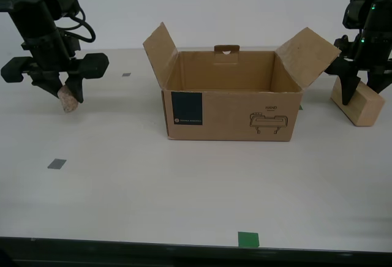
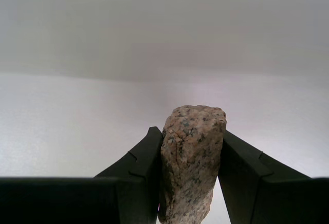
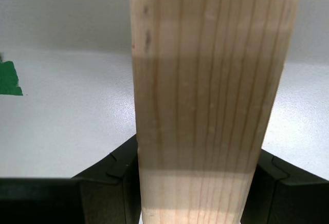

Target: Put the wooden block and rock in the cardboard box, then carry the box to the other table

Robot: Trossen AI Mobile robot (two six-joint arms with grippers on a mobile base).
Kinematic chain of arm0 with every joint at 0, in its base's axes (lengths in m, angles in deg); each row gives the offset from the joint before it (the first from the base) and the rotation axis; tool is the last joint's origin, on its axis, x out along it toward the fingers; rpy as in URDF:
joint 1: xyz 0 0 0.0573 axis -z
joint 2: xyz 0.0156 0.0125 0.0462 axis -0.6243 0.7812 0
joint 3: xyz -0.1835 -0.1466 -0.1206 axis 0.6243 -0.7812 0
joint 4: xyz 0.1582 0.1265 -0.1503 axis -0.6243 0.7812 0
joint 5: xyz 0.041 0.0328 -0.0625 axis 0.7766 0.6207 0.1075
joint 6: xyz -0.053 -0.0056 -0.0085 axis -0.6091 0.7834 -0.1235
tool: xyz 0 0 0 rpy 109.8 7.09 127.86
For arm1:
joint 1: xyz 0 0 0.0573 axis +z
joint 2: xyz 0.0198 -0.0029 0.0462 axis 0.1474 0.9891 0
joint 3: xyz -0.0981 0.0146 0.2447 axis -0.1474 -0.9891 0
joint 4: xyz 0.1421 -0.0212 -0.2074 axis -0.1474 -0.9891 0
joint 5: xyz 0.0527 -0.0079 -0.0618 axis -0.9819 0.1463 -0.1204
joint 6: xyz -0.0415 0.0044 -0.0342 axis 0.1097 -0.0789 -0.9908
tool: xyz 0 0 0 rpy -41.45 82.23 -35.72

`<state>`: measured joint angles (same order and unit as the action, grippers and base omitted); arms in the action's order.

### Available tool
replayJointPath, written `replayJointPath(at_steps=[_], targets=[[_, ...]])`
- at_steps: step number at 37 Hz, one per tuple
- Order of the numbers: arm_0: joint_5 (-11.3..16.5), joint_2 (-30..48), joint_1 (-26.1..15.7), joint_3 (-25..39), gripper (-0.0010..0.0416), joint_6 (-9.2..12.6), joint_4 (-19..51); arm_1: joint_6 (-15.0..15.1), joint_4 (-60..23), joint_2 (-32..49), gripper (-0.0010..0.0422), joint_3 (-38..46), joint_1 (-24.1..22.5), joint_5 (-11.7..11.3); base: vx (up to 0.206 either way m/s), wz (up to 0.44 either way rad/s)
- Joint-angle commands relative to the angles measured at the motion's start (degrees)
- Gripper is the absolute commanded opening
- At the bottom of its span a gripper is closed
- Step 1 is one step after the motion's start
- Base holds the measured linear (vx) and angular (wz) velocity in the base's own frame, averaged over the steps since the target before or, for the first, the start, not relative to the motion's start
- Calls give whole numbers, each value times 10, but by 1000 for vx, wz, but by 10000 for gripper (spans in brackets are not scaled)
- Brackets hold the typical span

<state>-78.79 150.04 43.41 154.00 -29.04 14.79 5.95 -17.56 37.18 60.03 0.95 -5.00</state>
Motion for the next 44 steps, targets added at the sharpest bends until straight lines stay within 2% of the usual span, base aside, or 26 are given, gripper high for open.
replayJointPath(at_steps=[1,13,33,44], targets=[[1,-6,0,0,-1,3,4,2,-2,-16,-1,0,0,-2,0,0],[1,-68,0,0,-1,13,12,14,-38,-57,-1,27,0,-2,0,0],[1,-212,0,0,-1,17,20,32,-80,-104,-1,101,-1,-2,0,0],[1,-290,0,0,-1,18,34,55,-132,-104,-1,155,-10,-1,0,0]])
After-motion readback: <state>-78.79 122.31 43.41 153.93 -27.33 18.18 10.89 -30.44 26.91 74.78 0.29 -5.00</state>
